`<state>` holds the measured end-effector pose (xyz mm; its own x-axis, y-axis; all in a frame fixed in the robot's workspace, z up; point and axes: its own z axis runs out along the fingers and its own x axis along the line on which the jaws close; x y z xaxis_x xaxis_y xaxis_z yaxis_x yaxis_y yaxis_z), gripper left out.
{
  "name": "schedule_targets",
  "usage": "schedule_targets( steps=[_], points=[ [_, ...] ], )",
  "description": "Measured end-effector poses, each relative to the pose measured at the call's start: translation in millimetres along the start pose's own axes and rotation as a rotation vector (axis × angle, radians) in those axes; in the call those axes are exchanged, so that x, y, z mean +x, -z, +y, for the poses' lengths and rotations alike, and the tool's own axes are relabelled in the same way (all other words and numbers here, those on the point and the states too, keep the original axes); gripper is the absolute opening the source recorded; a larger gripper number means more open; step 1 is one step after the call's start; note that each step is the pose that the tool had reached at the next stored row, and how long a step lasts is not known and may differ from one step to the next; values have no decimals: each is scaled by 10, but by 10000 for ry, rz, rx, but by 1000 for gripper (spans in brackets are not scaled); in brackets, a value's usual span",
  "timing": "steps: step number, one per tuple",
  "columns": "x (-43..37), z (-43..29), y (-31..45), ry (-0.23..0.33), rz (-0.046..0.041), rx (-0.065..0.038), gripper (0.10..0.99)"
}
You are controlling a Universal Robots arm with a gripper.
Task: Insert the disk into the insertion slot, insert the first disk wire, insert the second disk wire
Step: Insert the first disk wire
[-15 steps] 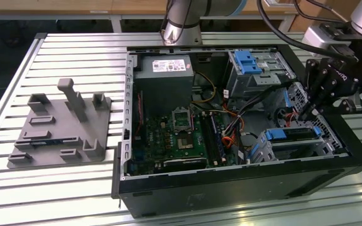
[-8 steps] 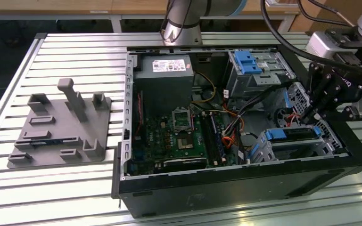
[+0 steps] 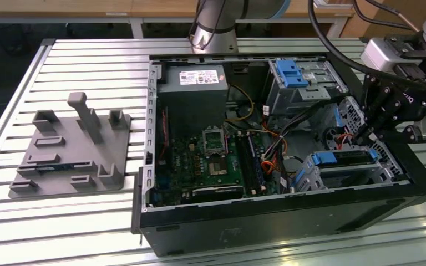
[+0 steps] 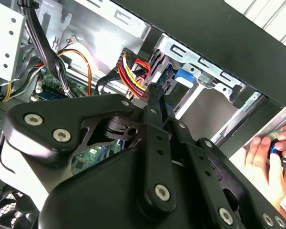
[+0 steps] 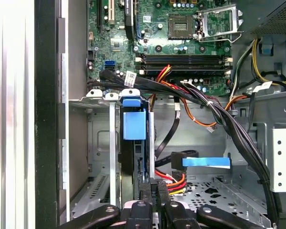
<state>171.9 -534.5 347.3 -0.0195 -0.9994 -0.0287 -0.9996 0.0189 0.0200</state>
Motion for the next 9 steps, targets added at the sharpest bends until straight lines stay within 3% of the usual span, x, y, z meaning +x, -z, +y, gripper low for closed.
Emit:
schedule_targets(
  steps=[8, 9],
  points=[
    [6, 0, -4, 0, -4, -1, 169],
    [14, 0, -6, 1, -34, -2, 169]
  ],
)
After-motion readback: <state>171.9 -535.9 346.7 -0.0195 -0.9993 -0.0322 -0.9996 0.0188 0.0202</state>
